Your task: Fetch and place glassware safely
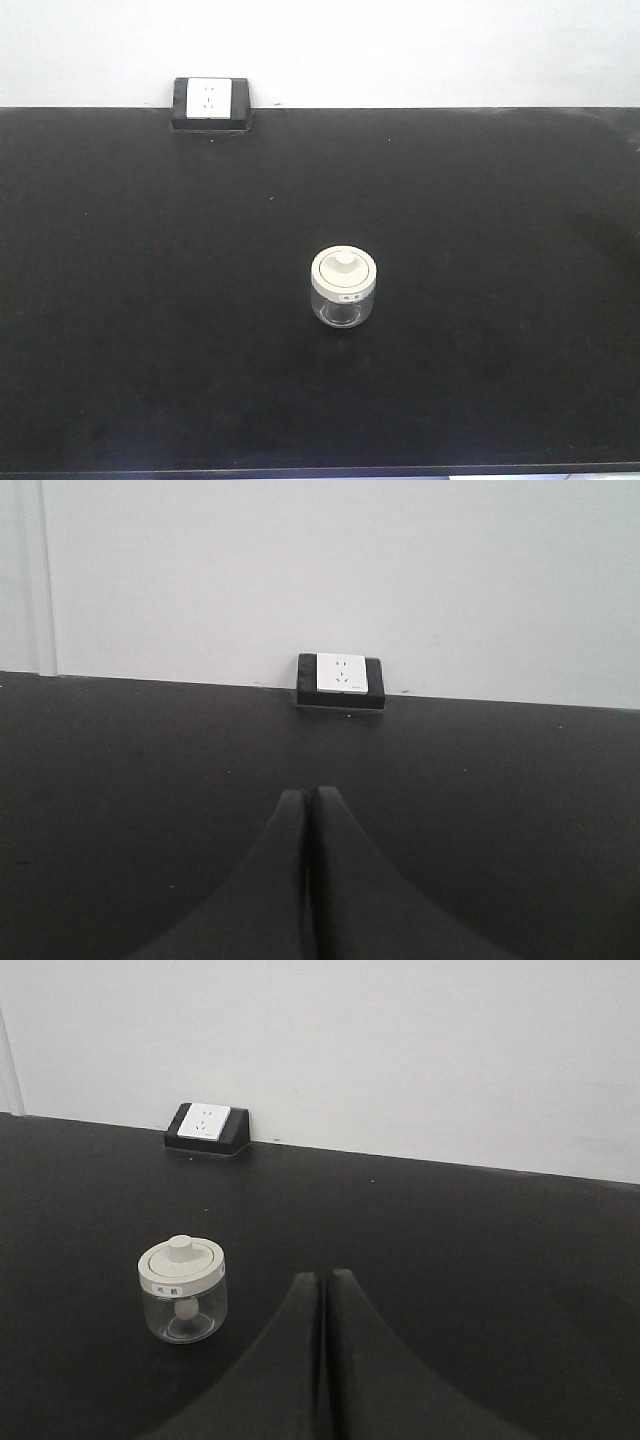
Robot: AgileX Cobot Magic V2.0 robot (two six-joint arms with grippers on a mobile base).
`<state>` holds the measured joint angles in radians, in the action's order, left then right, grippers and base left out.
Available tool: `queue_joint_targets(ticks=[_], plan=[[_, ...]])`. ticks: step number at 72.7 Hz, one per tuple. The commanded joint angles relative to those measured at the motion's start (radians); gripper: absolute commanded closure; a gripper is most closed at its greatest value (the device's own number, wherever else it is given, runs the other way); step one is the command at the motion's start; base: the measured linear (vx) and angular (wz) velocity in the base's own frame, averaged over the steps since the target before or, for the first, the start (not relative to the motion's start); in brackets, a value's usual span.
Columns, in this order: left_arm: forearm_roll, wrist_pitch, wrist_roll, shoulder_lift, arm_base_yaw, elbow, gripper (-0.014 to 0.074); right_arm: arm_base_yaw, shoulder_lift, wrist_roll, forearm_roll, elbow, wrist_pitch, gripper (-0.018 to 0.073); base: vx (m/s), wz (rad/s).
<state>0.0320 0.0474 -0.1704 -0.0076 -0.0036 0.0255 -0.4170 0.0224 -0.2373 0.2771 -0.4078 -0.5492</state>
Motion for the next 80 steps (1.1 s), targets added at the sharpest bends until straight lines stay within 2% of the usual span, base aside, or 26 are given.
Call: queue_joint_targets(ticks=[1, 61, 68, 80], plan=[[-0.008, -0.071, -0.006, -0.017, 0.004, 0.031, 0.0603, 0.003, 0.015, 0.004, 0.015, -0.022, 0.069, 0.0567, 0.00, 0.00], [-0.008, -0.071, -0.006, -0.017, 0.004, 0.031, 0.0603, 0.007, -0.007, 0.005, 0.018, -0.022, 0.059, 0.0567, 0.00, 0.00], [-0.008, -0.071, -0.006, -0.017, 0.004, 0.031, 0.0603, 0.060, -0.017, 0.012, -0.005, -0.022, 0.064, 0.0567, 0.00, 0.00], [-0.008, -0.071, -0.006, -0.017, 0.004, 0.031, 0.0603, 0.236, -0.003, 0.073, -0.079, 0.041, 0.117, 0.0567, 0.00, 0.00]])
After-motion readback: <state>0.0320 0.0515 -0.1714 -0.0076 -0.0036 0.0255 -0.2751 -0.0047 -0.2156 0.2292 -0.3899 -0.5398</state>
